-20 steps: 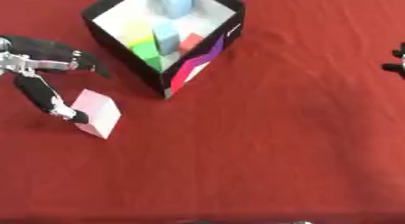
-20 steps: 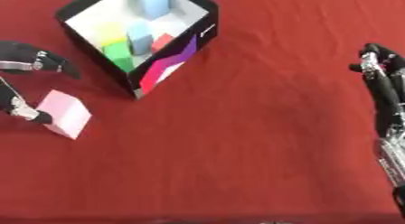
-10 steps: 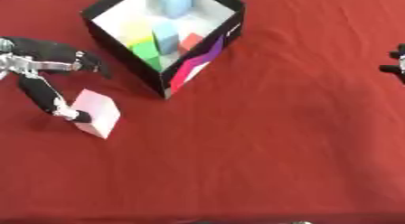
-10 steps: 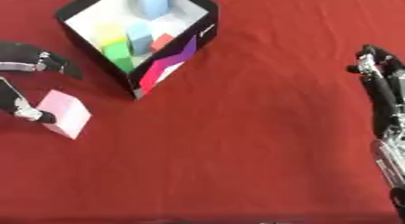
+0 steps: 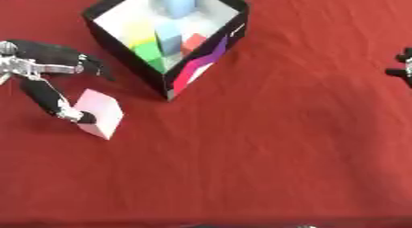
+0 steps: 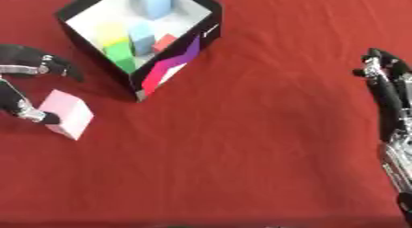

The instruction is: Pick up objects on the table and place them in the box.

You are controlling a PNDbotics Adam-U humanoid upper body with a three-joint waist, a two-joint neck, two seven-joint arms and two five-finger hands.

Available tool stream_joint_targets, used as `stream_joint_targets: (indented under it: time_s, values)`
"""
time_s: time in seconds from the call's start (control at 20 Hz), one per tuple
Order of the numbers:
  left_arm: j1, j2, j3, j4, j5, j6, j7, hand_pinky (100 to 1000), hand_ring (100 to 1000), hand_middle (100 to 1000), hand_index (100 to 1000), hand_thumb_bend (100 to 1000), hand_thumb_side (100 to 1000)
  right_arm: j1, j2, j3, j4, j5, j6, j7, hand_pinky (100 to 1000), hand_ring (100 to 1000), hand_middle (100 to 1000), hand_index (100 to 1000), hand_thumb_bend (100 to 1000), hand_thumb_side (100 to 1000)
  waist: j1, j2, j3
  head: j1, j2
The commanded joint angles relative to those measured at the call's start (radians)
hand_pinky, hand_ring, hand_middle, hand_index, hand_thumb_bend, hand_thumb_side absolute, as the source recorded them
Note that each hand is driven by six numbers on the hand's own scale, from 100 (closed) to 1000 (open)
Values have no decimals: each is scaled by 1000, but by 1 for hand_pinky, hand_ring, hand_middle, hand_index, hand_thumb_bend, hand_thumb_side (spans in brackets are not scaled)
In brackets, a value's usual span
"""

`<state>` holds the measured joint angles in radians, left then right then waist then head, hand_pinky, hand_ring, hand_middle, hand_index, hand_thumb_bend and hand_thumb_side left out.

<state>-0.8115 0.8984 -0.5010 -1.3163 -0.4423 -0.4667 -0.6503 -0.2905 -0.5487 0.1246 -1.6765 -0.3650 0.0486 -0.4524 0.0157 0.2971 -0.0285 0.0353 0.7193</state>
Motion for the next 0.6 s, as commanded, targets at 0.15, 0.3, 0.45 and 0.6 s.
stream_joint_targets:
  time_s: [0.15,0.3,0.45,0.6]
  values:
    - [-5,31,19,-14,33,-252,-257,959,964,869,943,440,710,-10,-14,-4,-7,7,-1,7,1000,727,774,819,100,588,-2,-13,1,0,-5]
    - [3,35,14,-17,43,-258,-257,967,967,871,943,410,718,-10,-14,-3,-7,8,0,8,1000,727,774,819,100,590,-2,-12,0,0,-5]
    - [9,39,5,-15,53,-263,-257,969,967,871,946,409,770,-11,-13,-3,-7,8,2,10,1000,727,774,820,100,590,-2,-12,1,1,-5]
    - [14,43,5,-13,58,-266,-257,973,968,871,946,413,787,-11,-13,-2,-7,8,2,11,1000,727,774,820,100,589,-2,-12,0,0,-6]
